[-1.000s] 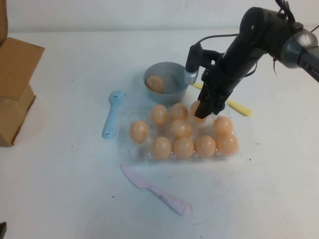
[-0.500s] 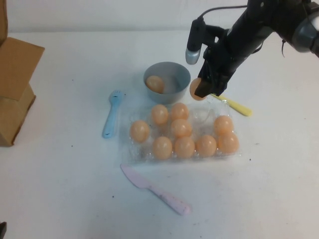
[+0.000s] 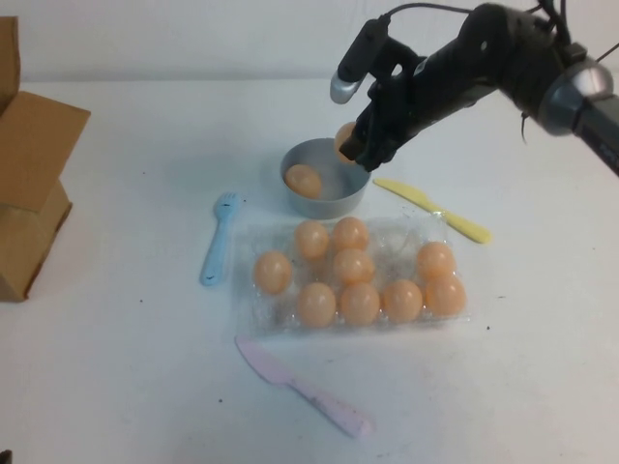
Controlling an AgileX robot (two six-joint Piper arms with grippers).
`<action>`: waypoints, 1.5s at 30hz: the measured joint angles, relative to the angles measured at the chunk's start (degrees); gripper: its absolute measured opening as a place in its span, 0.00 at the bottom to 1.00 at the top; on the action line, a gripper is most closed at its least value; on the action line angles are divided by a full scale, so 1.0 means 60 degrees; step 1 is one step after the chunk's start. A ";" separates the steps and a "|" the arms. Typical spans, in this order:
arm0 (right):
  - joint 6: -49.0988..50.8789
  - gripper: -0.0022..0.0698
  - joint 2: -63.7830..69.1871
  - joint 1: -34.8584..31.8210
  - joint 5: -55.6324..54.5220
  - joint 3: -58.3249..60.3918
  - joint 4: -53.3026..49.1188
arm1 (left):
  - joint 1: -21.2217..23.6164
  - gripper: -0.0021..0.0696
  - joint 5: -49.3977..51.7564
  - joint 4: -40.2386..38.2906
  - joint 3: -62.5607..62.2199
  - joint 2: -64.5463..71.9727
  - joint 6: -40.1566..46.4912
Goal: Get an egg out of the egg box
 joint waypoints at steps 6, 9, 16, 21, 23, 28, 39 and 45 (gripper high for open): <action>0.0213 0.50 0.0540 0.0057 -0.0905 0.0000 0.0014 | 0.0000 0.02 0.0000 0.0000 0.0000 0.0000 0.0000; 0.0256 0.50 0.0701 0.0057 -0.1032 0.0000 0.0014 | 0.0000 0.02 0.0000 0.0000 0.0000 0.0000 0.0000; 0.0335 0.56 0.0748 0.0057 -0.1268 0.0000 0.0014 | 0.0000 0.02 0.0000 0.0000 0.0000 0.0000 0.0000; 0.0453 0.57 0.0748 0.0057 -0.1288 0.0000 0.0022 | 0.0000 0.02 0.0000 0.0000 0.0000 0.0000 0.0000; 0.0515 0.59 0.0748 0.0057 -0.1288 0.0000 0.0022 | 0.0000 0.02 0.0000 0.0000 0.0000 0.0000 0.0000; 0.0596 0.59 0.0703 0.0057 -0.0958 0.0000 0.0022 | 0.0000 0.02 0.0000 0.0000 0.0000 0.0000 0.0000; 0.2253 0.03 -0.0879 0.0057 0.0407 0.0000 0.0538 | 0.0000 0.02 0.0000 0.0000 0.0000 0.0000 0.0000; 0.1680 0.01 -0.1936 0.0057 0.1133 0.0000 0.2103 | 0.0000 0.02 0.0000 0.0000 0.0000 0.0000 0.0000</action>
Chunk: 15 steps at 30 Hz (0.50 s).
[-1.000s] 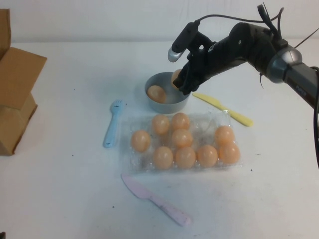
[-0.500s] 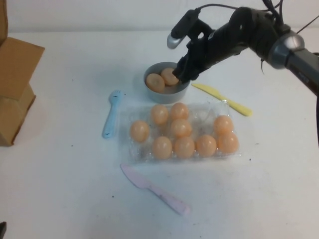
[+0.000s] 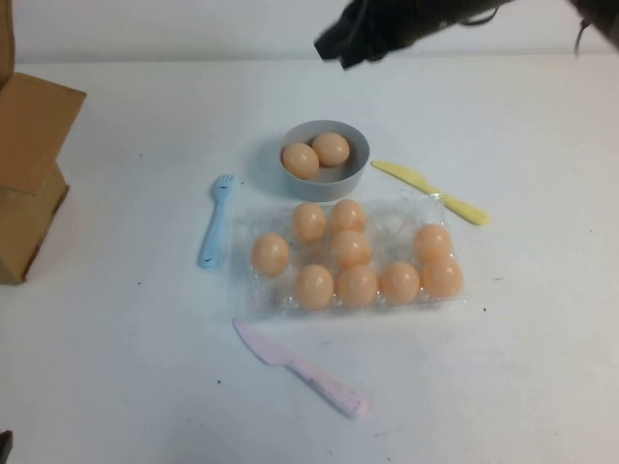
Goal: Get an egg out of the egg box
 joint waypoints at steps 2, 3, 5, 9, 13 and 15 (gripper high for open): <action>-0.0189 0.01 -0.0413 0.0000 0.0029 0.0000 0.0411 | 0.0000 0.02 0.0000 0.0000 0.0000 0.0000 0.0000; -0.0231 0.01 -0.0646 0.0022 0.0044 0.0000 0.0519 | 0.0000 0.02 0.0000 0.0000 0.0000 0.0000 0.0000; -0.0276 0.01 -0.1119 0.0059 0.0067 0.0000 0.0577 | 0.0000 0.02 0.0000 0.0000 0.0000 0.0000 0.0000; -0.0274 0.01 -0.2128 0.0091 0.0071 0.0529 0.0682 | 0.0000 0.02 0.0000 0.0000 0.0000 0.0000 0.0000; -0.0332 0.01 -0.3344 0.0184 -0.0299 0.1863 0.0701 | 0.0000 0.02 0.0000 0.0000 0.0000 0.0000 0.0000; -0.0405 0.01 -0.4101 0.0296 -0.0692 0.2825 0.0701 | 0.0000 0.02 0.0000 0.0000 0.0000 0.0000 0.0000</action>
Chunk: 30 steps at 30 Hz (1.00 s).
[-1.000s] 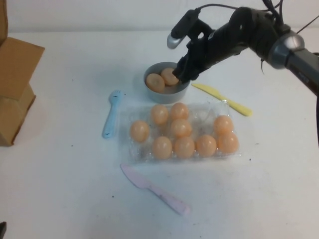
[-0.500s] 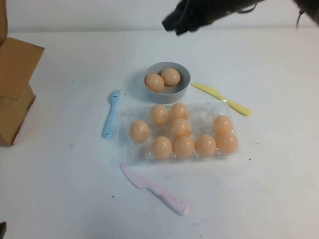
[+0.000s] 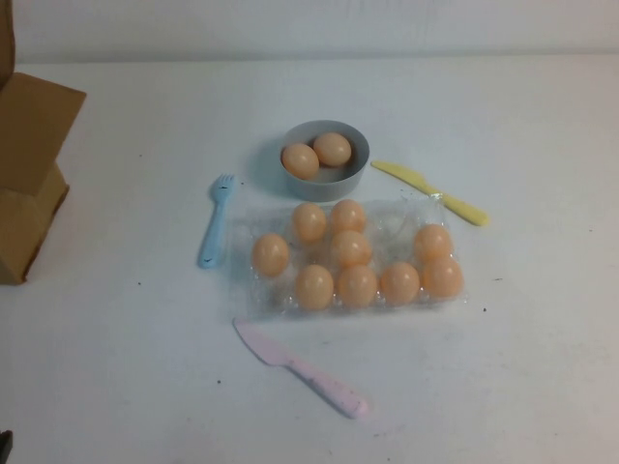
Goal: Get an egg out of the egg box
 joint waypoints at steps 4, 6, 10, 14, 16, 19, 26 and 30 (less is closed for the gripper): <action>-0.0151 0.01 -0.1696 0.0300 -0.1117 0.2095 0.0019 | 0.0000 0.02 0.0000 0.0000 0.0000 0.0000 0.0000; -0.0159 0.01 -0.2558 0.0346 -0.1552 0.3089 0.0042 | 0.0000 0.02 0.0000 0.0000 0.0000 0.0000 0.0000; -0.0159 0.01 -0.4335 0.0346 -0.2204 0.5087 -0.0156 | 0.0000 0.02 0.0000 0.0000 0.0000 0.0000 0.0000; 0.0524 0.01 -0.6180 0.0346 -0.3209 0.7360 -0.0984 | 0.0000 0.02 0.0000 0.0000 0.0000 0.0000 0.0000; 0.0694 0.01 -0.7003 0.0346 -0.3776 0.8427 -0.1405 | 0.0000 0.02 0.0000 0.0000 0.0000 0.0000 0.0000; 0.0795 0.01 -0.8246 0.0346 -0.4761 1.0102 -0.1664 | 0.0000 0.02 0.0000 0.0000 0.0000 0.0000 0.0000; 0.0811 0.01 -1.0683 0.0346 -0.7840 1.3948 -0.1794 | 0.0000 0.02 0.0000 0.0000 0.0000 0.0000 0.0000; 0.0811 0.01 -1.1599 0.0346 -0.9273 1.5653 -0.1794 | 0.0000 0.02 0.0000 0.0000 0.0000 0.0000 0.0000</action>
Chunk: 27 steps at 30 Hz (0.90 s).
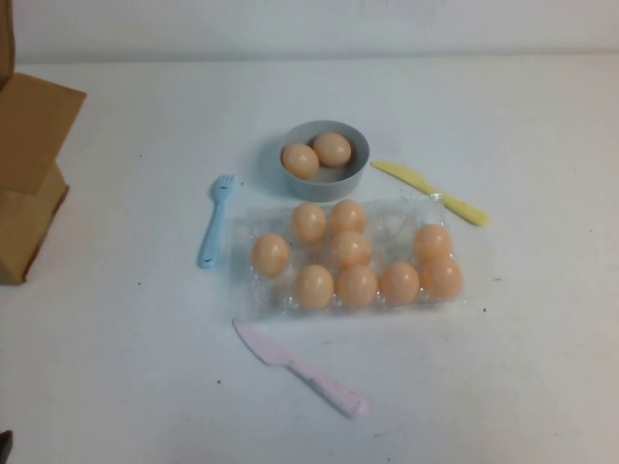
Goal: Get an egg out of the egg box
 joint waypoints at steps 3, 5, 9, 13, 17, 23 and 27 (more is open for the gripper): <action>0.0000 0.01 -0.0558 0.0000 -0.0929 0.0912 0.0093 | 0.0000 0.02 0.0000 0.0000 0.0000 0.0000 0.0000; 0.0000 0.01 -0.0863 0.0000 -0.1426 0.1431 0.0299 | 0.0000 0.02 0.0000 0.0000 0.0000 0.0000 0.0000; 0.0000 0.01 -0.1361 -0.0072 -0.2284 0.2365 0.0474 | 0.0000 0.02 0.0000 0.0000 0.0000 0.0000 0.0000; 0.0000 0.01 -0.2108 -0.0890 -0.2313 0.2911 0.0479 | 0.0000 0.02 0.0000 0.0000 0.0000 0.0000 0.0000; 0.0200 0.01 -0.3013 -0.2255 -0.1894 0.3169 -0.0016 | 0.0000 0.02 0.0000 0.0000 0.0000 0.0000 0.0000; 0.3225 0.01 -0.4338 -0.4586 0.0637 0.3207 -0.2576 | 0.0000 0.02 0.0000 0.0000 0.0000 0.0000 0.0000; 0.4410 0.01 -0.4623 -0.5487 0.2337 0.3206 -0.3557 | 0.0000 0.02 0.0000 0.0000 0.0000 0.0000 0.0000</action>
